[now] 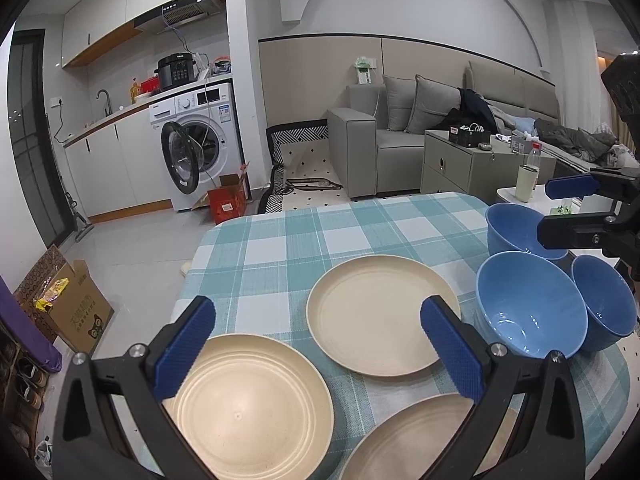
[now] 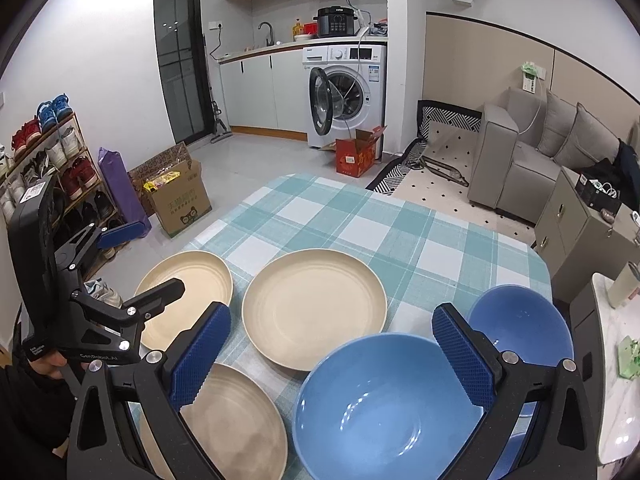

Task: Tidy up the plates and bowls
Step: 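Move the right tool toward the large cream plate beside the blue bowls, then close the right gripper on the rim of the large cream plate, then lift the cream plate by its rim with the right gripper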

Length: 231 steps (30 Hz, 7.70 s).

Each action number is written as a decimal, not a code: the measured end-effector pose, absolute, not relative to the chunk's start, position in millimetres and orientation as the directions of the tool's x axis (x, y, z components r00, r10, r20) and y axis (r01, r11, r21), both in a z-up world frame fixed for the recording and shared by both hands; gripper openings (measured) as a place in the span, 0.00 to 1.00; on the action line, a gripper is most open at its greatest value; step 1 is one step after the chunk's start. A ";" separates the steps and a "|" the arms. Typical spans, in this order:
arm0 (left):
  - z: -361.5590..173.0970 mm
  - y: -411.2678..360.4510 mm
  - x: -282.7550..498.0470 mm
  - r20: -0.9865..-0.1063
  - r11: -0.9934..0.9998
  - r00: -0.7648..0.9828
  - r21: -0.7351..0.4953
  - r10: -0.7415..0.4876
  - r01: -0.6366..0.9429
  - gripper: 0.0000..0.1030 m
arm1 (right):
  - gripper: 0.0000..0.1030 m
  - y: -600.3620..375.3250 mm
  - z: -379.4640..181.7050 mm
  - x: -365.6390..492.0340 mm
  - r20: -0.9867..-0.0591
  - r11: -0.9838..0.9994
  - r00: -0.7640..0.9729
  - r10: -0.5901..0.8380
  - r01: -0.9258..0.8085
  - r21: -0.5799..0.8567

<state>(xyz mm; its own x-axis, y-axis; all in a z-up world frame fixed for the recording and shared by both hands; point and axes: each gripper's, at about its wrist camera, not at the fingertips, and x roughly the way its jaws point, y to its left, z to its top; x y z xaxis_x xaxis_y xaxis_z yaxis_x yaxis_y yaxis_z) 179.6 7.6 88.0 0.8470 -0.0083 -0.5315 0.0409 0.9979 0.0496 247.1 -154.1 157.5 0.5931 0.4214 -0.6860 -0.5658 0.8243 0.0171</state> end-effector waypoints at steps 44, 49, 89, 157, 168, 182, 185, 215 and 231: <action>27.6 16.4 267.3 -0.722 0.997 0.691 0.011 -0.040 0.070 1.00 | 1.00 -127.8 60.8 373.0 -0.910 0.840 0.328 0.255 -0.540 0.041; 17.7 16.3 275.4 -0.740 0.997 0.671 0.013 -0.042 0.077 1.00 | 1.00 -122.9 48.7 382.2 -0.926 0.838 0.297 0.232 -0.545 0.035; -22.8 14.0 307.2 -0.822 0.992 0.564 -0.012 -0.082 0.127 0.80 | 0.82 -84.7 -20.2 420.9 -0.982 0.793 0.056 0.180 -0.599 0.111; 36.8 41.8 258.4 -0.729 0.995 0.677 -0.077 -0.104 0.070 0.30 | 0.13 -103.7 63.2 370.2 -0.927 0.830 0.312 0.208 -0.558 -0.002; 61.7 44.4 230.4 -0.673 0.996 0.734 -0.059 -0.084 0.060 0.30 | 0.13 -107.5 93.6 339.0 -0.892 0.827 0.379 0.248 -0.562 -0.008; 75.2 43.2 192.3 -0.624 0.997 0.778 -0.049 -0.072 0.053 0.30 | 0.13 -115.7 121.9 294.6 -0.848 0.827 0.442 0.293 -0.562 -0.007; 78.6 43.1 183.6 -0.612 0.998 0.788 -0.045 -0.066 0.048 0.30 | 0.13 -117.2 125.1 286.6 -0.840 0.826 0.451 0.303 -0.564 -0.005; 94.3 34.8 117.4 -0.548 0.997 0.834 -0.007 -0.063 0.071 0.30 | 0.13 -130.0 148.5 200.5 -0.770 0.823 0.531 0.355 -0.568 -0.013; 82.7 24.6 100.2 -0.565 0.996 0.823 0.018 -0.061 0.086 0.30 | 0.13 -138.0 128.9 177.1 -0.774 0.820 0.517 0.365 -0.572 0.005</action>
<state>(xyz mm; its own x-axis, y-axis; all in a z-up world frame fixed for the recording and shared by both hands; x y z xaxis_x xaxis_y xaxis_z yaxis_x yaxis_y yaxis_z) 100.2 24.6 82.7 0.8231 -0.0611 -0.5647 0.0861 0.9961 0.0177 177.1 -138.0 128.9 0.5170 0.3653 -0.7741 -0.5723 0.8200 0.0048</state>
